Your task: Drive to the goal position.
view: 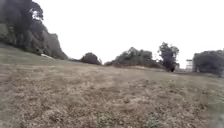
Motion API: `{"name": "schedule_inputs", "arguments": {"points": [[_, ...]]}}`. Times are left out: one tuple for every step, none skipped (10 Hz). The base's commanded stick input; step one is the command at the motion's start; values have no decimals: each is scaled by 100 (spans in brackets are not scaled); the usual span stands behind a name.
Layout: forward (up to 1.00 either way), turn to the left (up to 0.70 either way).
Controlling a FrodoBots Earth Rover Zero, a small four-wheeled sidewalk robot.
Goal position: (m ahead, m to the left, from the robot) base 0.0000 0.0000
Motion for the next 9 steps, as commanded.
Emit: {"name": "schedule_inputs", "arguments": {"points": [[0, 70], [0, 70], [0, 70], [0, 70], [0, 70], [0, 70], [0, 70], [0, 70], [0, 70]]}}
